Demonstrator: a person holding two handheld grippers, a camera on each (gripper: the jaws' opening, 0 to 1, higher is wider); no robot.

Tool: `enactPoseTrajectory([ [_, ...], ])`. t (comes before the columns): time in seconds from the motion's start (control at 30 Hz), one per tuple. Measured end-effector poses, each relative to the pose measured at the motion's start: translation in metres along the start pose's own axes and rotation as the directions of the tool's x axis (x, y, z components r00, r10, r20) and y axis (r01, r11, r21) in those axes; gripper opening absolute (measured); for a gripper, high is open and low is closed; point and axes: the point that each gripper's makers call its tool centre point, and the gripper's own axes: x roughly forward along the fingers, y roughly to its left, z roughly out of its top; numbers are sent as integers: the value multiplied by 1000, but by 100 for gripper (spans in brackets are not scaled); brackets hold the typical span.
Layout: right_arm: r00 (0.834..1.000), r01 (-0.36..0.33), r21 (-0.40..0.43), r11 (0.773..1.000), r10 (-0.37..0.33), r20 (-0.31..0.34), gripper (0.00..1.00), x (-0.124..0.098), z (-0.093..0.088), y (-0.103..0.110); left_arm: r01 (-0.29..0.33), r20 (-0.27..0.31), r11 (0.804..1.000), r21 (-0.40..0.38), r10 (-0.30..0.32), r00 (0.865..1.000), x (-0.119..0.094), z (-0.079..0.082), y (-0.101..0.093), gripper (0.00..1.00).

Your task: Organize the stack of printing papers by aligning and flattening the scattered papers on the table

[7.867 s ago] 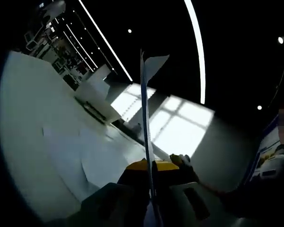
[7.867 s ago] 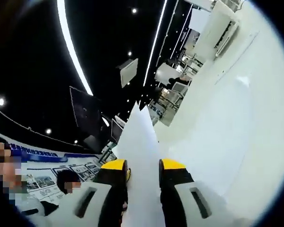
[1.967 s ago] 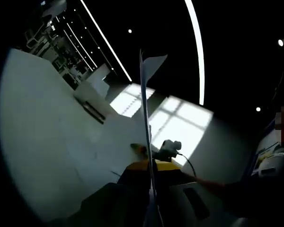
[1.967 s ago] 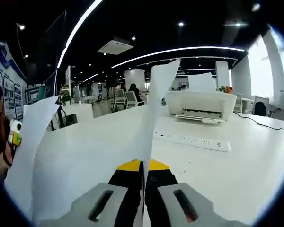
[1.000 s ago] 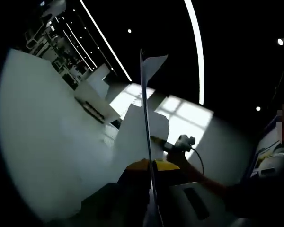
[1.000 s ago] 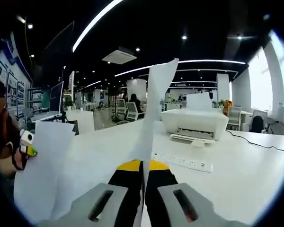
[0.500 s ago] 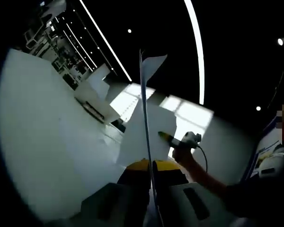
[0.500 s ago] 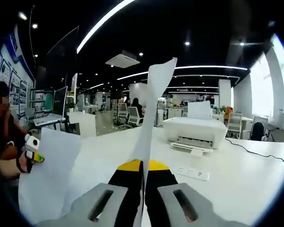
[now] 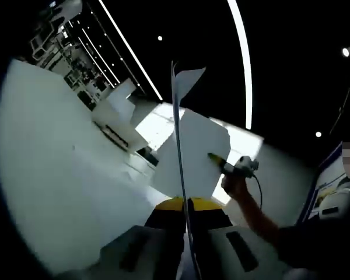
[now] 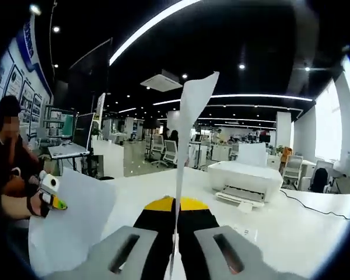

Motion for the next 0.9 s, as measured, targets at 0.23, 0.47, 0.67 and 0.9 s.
enactPoseTrajectory([
  [0.23, 998, -35, -15, 999, 35, 59, 0, -12, 32, 22, 0, 0, 1000, -1, 0, 1000, 0, 0, 1, 6],
  [0.47, 992, -69, -47, 996, 74, 103, 0, -21, 57, 44, 0, 0, 1000, 0, 0, 1000, 1, -1, -1, 6],
  [0.67, 989, -90, -64, 994, 97, 116, 0, -23, 68, 55, 0, -2, 1000, 4, 0, 1000, 1, -1, -1, 6],
  [0.9, 986, -96, -74, 993, 104, 127, 0, -35, 80, 65, 0, -1, 1000, 2, 0, 1000, 0, -1, -1, 6],
])
